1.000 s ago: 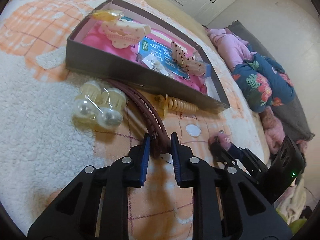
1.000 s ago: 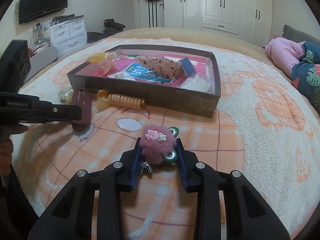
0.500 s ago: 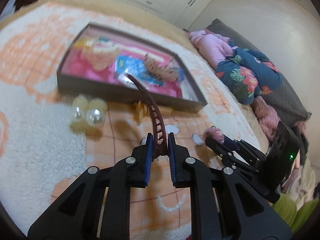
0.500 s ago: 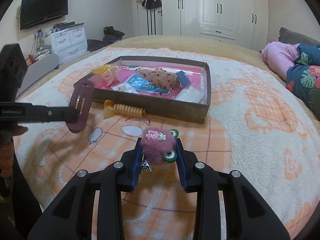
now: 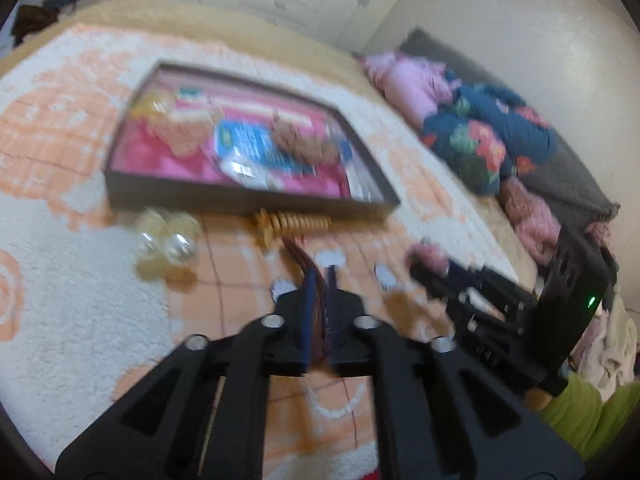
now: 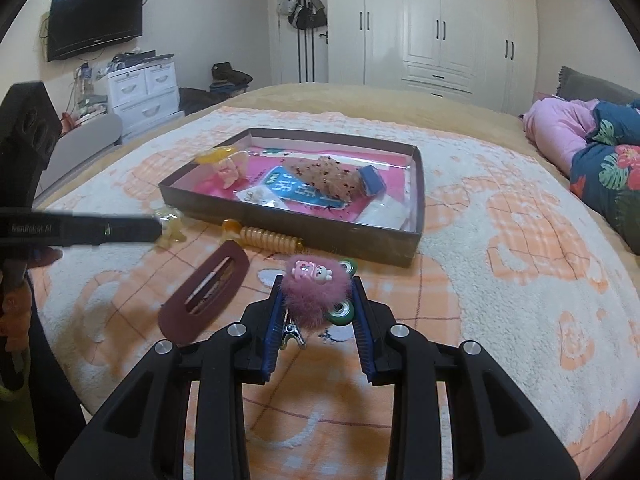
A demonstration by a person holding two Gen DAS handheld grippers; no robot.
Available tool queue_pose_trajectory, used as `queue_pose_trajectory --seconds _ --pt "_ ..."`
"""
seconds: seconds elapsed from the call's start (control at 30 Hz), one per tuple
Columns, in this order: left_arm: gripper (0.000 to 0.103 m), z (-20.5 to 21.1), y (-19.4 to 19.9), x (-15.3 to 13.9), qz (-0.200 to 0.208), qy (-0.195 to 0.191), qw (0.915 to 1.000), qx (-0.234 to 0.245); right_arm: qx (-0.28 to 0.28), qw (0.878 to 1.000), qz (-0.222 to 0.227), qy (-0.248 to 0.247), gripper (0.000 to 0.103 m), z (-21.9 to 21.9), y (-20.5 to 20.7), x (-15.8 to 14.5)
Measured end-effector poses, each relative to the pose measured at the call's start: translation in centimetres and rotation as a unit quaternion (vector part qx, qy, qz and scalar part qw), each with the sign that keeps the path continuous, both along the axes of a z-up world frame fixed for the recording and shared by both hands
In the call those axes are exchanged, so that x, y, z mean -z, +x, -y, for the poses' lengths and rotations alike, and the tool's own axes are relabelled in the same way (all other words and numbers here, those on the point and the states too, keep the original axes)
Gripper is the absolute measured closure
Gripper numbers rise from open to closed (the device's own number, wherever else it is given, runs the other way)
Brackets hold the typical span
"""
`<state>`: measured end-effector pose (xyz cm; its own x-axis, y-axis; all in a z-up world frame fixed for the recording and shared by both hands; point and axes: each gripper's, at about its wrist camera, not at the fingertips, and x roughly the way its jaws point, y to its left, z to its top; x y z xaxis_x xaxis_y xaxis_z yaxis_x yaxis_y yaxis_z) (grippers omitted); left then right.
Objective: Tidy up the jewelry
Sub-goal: 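Carry the maroon clip into the tray and release it while the right drops the keychain in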
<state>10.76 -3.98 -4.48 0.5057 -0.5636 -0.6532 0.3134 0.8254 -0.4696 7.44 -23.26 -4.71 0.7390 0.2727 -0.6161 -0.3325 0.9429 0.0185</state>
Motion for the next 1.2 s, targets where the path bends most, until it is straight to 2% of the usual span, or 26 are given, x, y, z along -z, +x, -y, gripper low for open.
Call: queue_pose_trajectory --seconds 0.03,0.07,0.3,0.37,0.4,0.47,0.53,0.6,0.8,1.2 --pt "0.080 0.3 0.3 0.6 -0.012 -0.003 0.9999 0.004 0.004 1.000 -0.001 0.001 0.073 0.2 0.1 0.0" --pt "0.078 0.7 0.4 1.0 -0.021 -0.007 0.9997 0.009 0.007 1.000 -0.001 0.002 0.073 0.4 0.2 0.0" --pt "0.075 2.6 2.0 3.5 -0.052 -0.002 0.9984 0.022 0.016 1.000 -0.003 0.008 0.073 1.1 0.5 0.2" --pt "0.081 2.8 2.3 4.0 -0.060 -0.005 0.9980 0.022 0.017 1.000 -0.002 0.008 0.073 1.2 0.6 0.2" --pt "0.093 3.0 2.5 4.2 -0.061 -0.001 0.9979 0.022 0.017 1.000 -0.002 0.009 0.073 1.3 0.7 0.2" --pt "0.096 3.0 2.6 4.3 -0.061 -0.002 0.9979 0.021 0.019 1.000 -0.001 0.010 0.073 1.4 0.8 0.2" --pt "0.097 3.2 2.3 3.8 -0.047 0.005 0.9986 0.024 0.020 1.000 0.003 0.016 0.073 1.6 1.0 -0.1" --pt "0.097 3.5 1.9 2.4 -0.013 0.020 0.9993 0.030 0.021 1.000 0.008 0.019 0.073 1.7 1.1 -0.5" --pt "0.097 3.4 2.5 -1.9 0.055 0.022 0.9979 0.028 0.028 0.999 0.027 0.030 0.073 2.3 2.2 -2.2" --pt "0.097 1.7 6.6 -5.1 0.098 0.017 0.9950 -0.008 0.037 0.997 0.060 0.030 0.073 2.2 5.5 -4.8"
